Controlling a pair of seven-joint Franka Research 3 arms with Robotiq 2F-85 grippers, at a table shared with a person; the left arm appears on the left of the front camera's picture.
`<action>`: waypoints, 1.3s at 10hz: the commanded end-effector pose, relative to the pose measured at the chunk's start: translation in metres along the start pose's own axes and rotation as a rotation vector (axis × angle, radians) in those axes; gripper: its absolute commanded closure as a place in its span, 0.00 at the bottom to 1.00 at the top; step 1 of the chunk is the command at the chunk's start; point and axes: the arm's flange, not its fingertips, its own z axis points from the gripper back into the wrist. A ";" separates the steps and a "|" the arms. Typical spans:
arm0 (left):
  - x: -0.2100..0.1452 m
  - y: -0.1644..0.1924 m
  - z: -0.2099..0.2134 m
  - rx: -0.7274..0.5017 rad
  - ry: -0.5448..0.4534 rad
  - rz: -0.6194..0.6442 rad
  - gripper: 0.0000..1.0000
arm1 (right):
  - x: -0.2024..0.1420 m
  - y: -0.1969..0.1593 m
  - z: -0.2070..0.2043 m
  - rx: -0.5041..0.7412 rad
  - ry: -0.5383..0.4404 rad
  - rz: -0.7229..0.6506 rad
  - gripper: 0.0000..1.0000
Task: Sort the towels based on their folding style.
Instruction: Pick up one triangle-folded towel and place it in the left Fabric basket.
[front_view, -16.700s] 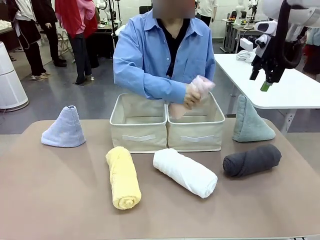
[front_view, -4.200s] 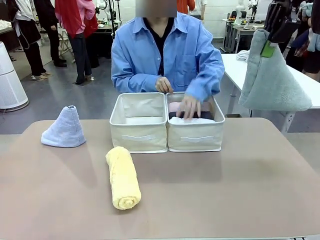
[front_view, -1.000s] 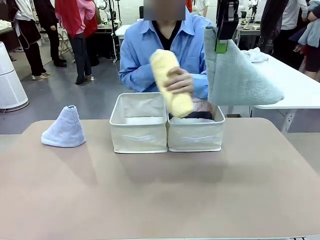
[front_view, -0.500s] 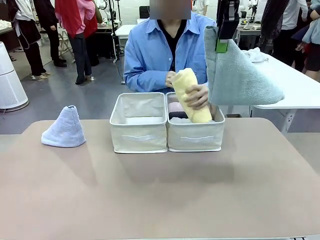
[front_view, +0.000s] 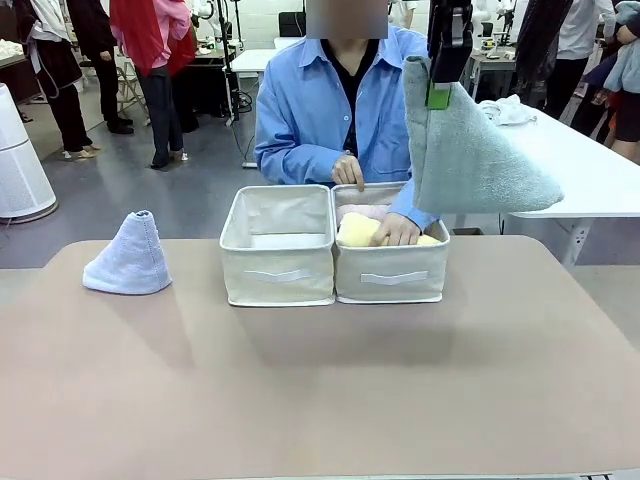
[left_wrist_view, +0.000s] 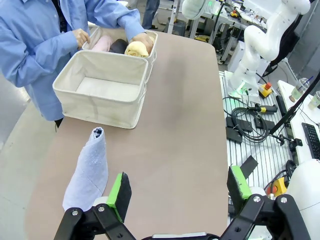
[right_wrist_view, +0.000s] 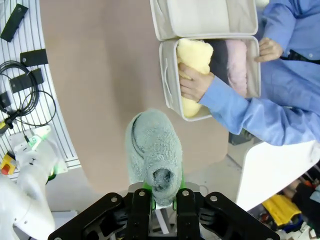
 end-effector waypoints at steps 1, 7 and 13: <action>0.002 -0.001 0.000 0.010 -0.005 -0.001 0.00 | 0.000 -0.003 0.003 -0.014 -0.002 0.025 0.83; 0.002 -0.001 0.000 0.010 -0.005 -0.001 0.00 | 0.053 -0.057 -0.016 -0.092 -0.209 0.154 0.83; 0.002 -0.001 0.000 0.010 -0.005 -0.001 0.00 | 0.096 -0.076 -0.037 -0.082 -0.216 0.221 0.83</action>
